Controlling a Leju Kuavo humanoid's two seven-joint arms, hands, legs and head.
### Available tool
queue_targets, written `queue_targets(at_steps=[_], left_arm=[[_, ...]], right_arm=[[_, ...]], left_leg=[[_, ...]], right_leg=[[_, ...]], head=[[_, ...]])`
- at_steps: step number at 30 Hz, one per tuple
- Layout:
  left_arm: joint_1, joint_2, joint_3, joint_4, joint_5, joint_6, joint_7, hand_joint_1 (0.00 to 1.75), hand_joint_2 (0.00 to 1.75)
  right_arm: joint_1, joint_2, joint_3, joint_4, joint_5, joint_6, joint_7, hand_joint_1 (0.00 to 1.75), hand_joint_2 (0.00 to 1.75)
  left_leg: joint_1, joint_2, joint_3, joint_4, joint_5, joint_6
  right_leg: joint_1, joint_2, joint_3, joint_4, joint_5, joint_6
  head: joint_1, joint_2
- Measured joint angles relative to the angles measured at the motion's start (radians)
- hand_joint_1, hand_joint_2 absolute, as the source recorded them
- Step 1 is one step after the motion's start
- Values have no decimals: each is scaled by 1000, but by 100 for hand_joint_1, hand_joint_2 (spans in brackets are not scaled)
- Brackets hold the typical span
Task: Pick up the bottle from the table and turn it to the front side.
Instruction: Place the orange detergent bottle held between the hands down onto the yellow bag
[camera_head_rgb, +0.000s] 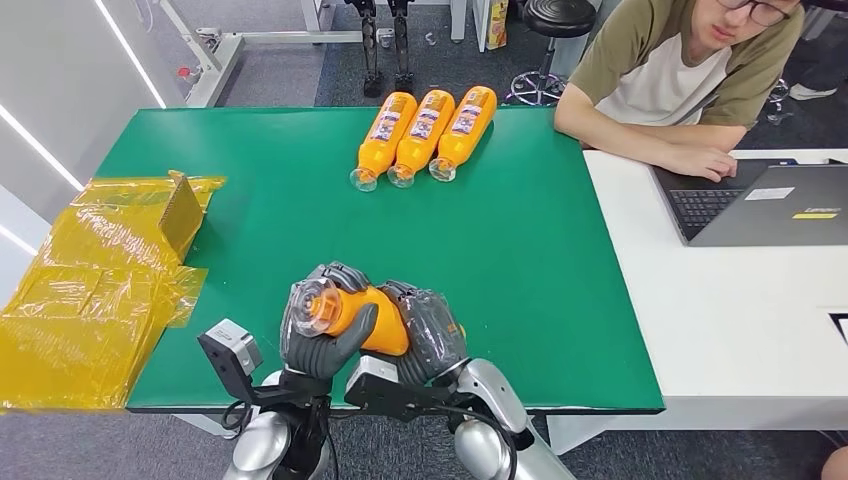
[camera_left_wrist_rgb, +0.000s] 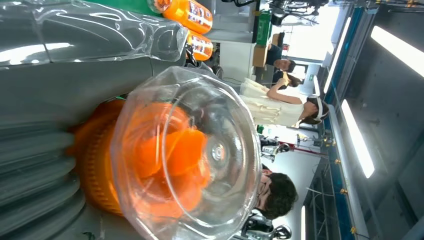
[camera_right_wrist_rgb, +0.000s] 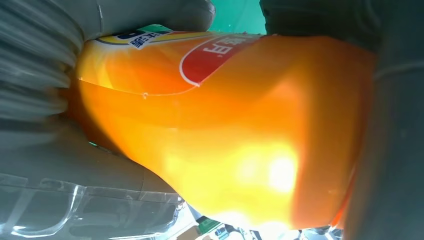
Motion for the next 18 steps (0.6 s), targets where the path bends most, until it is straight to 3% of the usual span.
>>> queue_targets(at_steps=[16,17,18], left_arm=[[4,-3,0,0,0,7,-9,175,175],[4,-3,0,0,0,7,-9,175,175],[4,-3,0,0,0,7,-10,175,175]], right_arm=[[3,0,-3,-6,19,12,5,175,175],[3,0,-4,-6,23,12,6,163,175],[3,0,-5,-6,29,12,7,122,175]], left_leg=[[0,0,0,0,0,0],[0,0,0,0,0,0],[0,0,0,0,0,0]], right_leg=[[0,0,0,0,0,0],[0,0,0,0,0,0],[0,0,0,0,0,0]], head=[[0,0],[0,0],[0,0]])
